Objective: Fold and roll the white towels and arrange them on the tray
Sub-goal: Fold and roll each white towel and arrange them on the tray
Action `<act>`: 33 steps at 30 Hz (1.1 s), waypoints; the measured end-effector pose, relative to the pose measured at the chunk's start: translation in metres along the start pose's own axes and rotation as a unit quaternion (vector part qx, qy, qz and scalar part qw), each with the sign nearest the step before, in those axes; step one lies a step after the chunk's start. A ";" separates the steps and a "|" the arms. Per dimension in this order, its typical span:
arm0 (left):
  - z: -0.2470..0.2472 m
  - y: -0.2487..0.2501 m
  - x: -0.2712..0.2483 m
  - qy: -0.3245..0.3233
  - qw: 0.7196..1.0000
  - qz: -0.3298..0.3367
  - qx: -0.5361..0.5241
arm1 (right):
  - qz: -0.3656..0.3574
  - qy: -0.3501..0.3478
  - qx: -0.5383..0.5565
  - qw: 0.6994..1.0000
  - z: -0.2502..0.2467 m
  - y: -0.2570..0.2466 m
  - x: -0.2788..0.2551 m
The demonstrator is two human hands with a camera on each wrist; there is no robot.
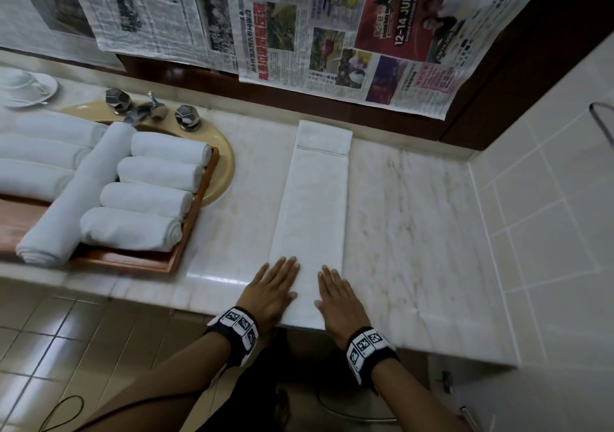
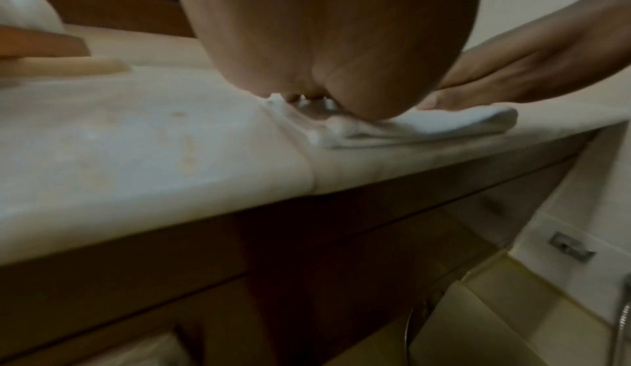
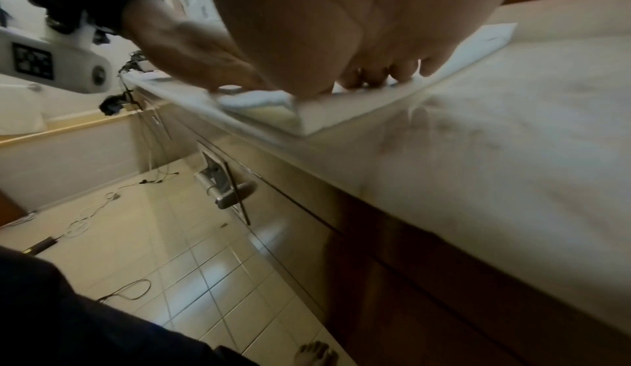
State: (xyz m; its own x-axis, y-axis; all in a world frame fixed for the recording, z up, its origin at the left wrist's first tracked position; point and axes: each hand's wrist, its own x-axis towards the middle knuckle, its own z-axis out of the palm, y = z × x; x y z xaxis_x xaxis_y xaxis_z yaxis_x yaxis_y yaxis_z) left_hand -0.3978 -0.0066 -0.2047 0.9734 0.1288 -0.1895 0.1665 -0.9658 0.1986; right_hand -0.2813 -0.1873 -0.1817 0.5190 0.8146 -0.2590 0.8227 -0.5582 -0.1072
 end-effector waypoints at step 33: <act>-0.032 -0.004 -0.053 -0.051 0.998 0.026 -0.016 | 0.006 0.043 0.077 0.996 0.013 -0.010 -0.055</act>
State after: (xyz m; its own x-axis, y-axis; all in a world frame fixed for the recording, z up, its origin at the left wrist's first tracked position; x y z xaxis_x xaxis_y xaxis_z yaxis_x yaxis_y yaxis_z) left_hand -0.4444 -0.0027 -0.1645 0.9600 0.0542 -0.2748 0.1235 -0.9624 0.2418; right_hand -0.3213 -0.2287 -0.1784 0.5521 0.8145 -0.1783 0.7746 -0.5801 -0.2520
